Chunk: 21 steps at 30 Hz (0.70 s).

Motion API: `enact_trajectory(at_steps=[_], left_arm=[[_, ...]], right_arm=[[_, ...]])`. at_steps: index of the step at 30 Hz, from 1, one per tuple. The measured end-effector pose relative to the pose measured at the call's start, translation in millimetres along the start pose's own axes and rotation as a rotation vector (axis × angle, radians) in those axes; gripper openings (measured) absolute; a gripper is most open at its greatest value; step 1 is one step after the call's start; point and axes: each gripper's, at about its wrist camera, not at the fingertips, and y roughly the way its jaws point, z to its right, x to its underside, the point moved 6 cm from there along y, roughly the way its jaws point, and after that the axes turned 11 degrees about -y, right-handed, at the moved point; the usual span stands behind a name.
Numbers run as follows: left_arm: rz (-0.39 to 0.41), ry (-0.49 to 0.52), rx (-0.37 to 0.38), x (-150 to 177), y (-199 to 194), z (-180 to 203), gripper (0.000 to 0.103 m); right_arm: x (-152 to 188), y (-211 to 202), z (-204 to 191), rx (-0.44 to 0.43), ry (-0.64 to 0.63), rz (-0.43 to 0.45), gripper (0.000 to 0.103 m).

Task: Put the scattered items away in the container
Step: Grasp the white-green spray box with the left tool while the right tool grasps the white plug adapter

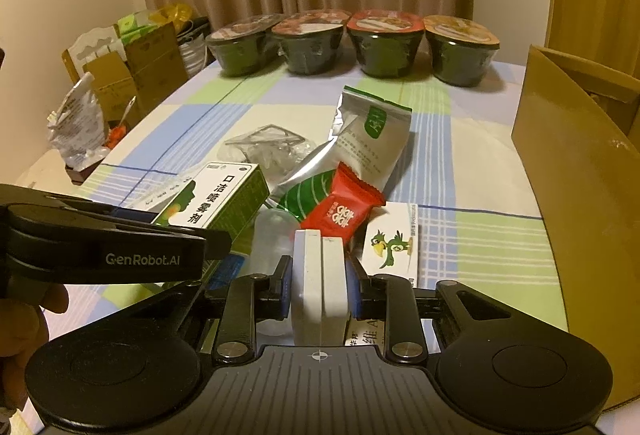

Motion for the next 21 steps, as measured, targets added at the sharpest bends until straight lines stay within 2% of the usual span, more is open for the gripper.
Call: enact_trajectory(at_steps=[21], left_arm=[[0.056, -0.006, 0.024, -14.0, -25.5, 5.7, 0.051]], right_arm=[[-23.1, -23.9, 3.4, 0.013, 0.004, 0.083, 0.030]])
